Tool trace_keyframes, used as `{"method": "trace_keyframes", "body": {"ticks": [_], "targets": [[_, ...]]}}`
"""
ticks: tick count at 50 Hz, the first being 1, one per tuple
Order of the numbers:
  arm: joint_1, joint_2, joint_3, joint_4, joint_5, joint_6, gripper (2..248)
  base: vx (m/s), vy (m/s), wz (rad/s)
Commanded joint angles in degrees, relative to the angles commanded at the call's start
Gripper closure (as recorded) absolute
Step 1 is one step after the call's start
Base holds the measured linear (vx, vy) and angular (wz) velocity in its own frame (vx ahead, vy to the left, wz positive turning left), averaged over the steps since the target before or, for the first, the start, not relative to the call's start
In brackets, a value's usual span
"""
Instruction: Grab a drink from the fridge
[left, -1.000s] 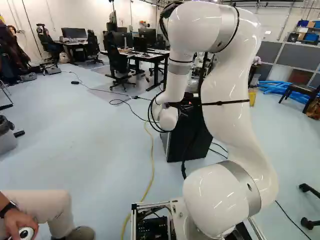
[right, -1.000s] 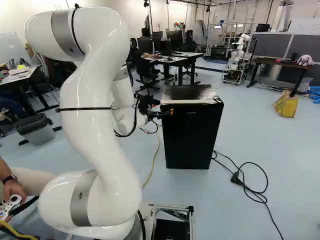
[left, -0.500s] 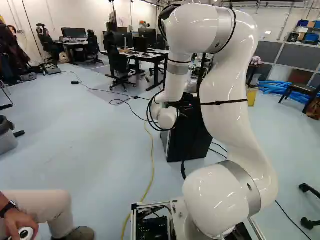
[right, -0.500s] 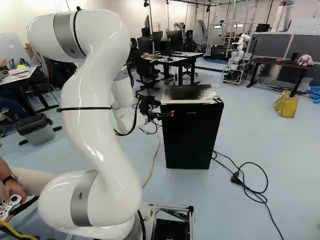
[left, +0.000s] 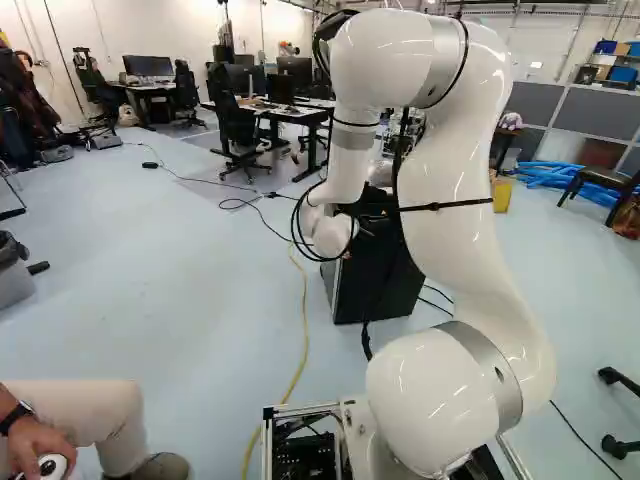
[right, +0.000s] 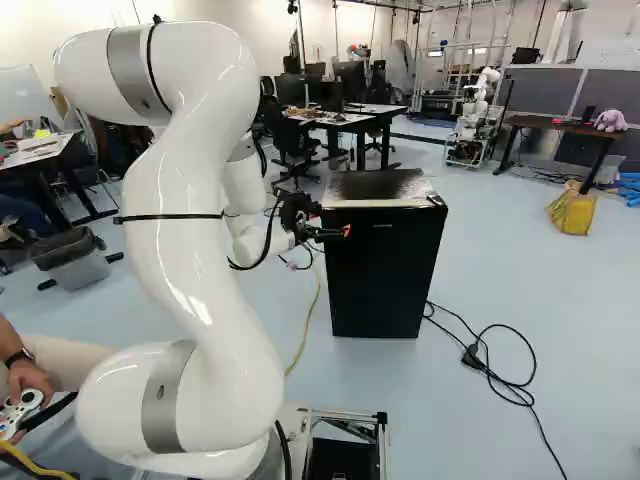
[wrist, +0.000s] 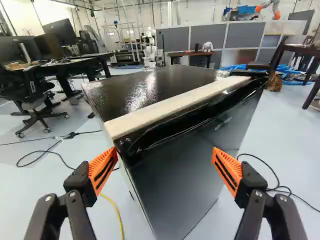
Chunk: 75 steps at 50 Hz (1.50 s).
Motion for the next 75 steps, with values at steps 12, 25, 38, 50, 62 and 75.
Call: {"method": "trace_keyframes", "body": {"ticks": [12, 25, 38, 50, 62, 75], "targets": [[1.00, 0.04, 0.06, 2.41, 0.00, 0.00, 3, 0.000, 0.000, 0.000], [2.24, 0.08, 0.12, 4.30, 0.00, 0.00, 3, 0.000, 0.000, 0.000], [3.87, 0.09, 0.14, 5.67, 0.00, 0.00, 3, 0.000, 0.000, 0.000], [5.20, -0.40, -0.63, 6.79, 0.00, 0.00, 3, 0.000, 0.000, 0.000], [5.69, -1.48, -2.34, 8.22, 0.00, 0.00, 3, 0.000, 0.000, 0.000], [5.61, -2.12, -3.36, 10.14, 0.00, 0.00, 3, 0.000, 0.000, 0.000]]}}
